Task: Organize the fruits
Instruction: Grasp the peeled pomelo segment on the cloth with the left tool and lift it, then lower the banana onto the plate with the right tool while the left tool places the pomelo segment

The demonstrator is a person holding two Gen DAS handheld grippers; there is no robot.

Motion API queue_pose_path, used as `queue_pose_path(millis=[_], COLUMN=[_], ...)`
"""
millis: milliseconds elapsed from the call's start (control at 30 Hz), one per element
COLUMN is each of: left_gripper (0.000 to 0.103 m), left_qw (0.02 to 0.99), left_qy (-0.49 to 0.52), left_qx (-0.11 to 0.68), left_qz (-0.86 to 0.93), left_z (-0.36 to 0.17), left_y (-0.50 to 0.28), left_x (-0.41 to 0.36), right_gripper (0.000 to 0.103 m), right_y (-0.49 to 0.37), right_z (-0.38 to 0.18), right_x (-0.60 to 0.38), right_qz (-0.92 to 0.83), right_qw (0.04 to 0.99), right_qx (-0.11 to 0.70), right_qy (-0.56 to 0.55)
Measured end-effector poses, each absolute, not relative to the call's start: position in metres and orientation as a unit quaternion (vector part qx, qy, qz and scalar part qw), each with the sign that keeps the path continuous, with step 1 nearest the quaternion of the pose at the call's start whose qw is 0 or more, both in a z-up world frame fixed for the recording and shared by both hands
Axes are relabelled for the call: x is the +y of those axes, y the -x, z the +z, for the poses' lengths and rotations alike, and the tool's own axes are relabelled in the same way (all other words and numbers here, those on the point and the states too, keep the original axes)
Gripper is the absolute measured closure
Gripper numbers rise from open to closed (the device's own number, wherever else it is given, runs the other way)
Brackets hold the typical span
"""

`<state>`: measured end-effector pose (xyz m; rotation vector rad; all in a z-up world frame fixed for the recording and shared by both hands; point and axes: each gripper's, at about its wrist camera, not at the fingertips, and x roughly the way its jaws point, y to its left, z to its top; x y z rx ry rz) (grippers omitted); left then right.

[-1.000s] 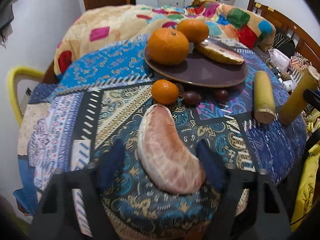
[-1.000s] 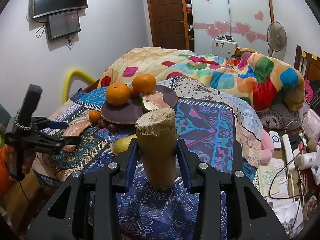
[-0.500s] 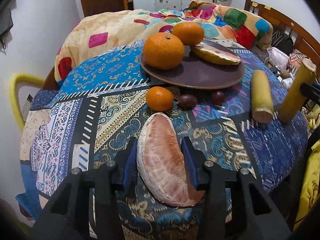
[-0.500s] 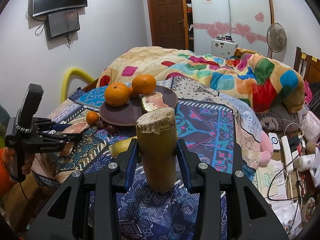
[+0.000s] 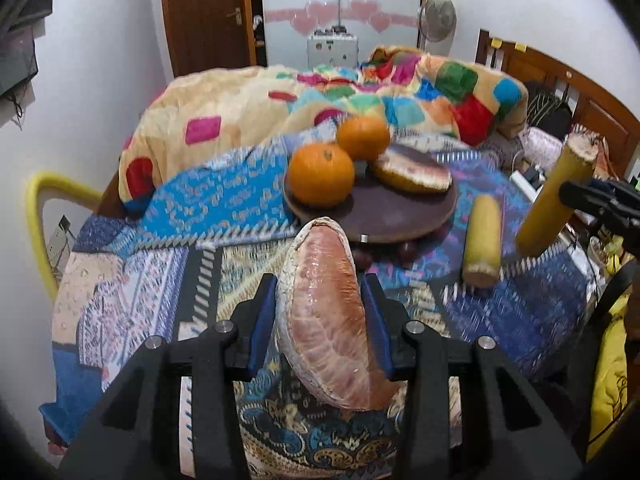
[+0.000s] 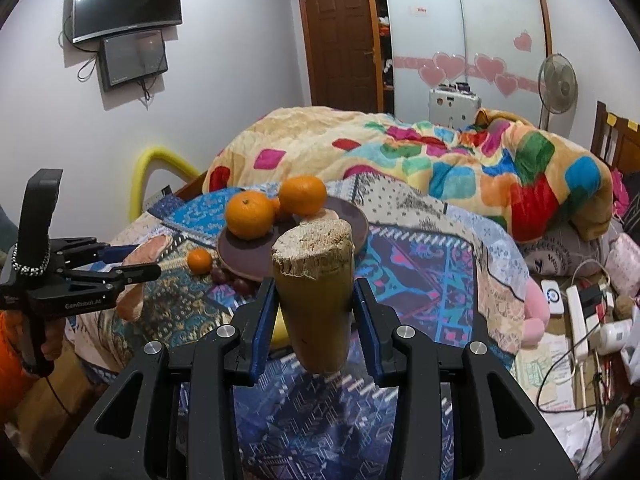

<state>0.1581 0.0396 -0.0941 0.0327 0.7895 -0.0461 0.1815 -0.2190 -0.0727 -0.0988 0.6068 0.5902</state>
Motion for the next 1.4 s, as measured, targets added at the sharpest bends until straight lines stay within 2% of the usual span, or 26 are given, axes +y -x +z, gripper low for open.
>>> queue_pose_path(millis=[467,1400], left_gripper=[0.062,0.062], left_qw=[0.94,0.926], left_qy=[-0.008,-0.007], left_qx=[0.338,0.366], left_qz=[-0.044,-0.09], left_z=[-0.066,-0.11], left_y=[-0.196,-0.271], left_x=[0.033,0.034], right_gripper=[0.068,0.068], right_y=[-0.211,-0.268], right_z=[-0.067,-0.101], right_x=[-0.182,-0.117], right_qz=[0.306,0.324], right_qw=[0.907,0.881], right_qx=[0.283,0.318], right_qy=[0.056,0.131])
